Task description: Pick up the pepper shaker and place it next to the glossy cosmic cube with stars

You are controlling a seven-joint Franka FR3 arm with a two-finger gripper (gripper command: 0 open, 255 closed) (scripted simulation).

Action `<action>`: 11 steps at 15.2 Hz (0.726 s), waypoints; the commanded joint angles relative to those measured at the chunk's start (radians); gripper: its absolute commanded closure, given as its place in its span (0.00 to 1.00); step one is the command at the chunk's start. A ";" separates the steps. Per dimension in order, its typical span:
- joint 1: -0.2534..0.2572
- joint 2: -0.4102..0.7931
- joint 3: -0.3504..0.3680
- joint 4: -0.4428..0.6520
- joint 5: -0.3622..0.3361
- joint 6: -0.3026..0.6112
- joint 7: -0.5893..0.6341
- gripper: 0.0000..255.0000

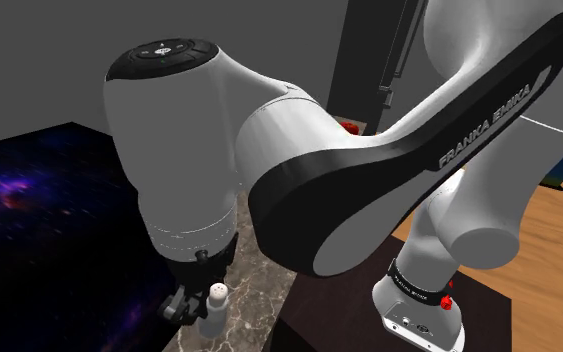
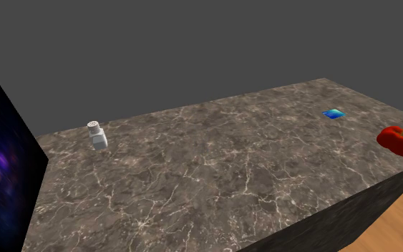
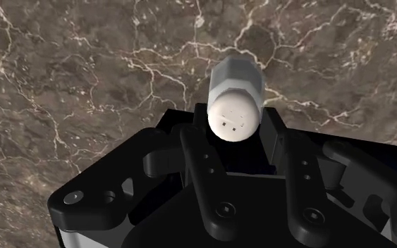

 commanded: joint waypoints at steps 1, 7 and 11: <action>-0.001 0.013 0.004 -0.017 -0.009 0.028 0.010 1.00; -0.004 0.062 0.012 -0.056 -0.045 0.105 0.043 1.00; -0.004 0.062 0.013 -0.056 -0.045 0.105 0.043 1.00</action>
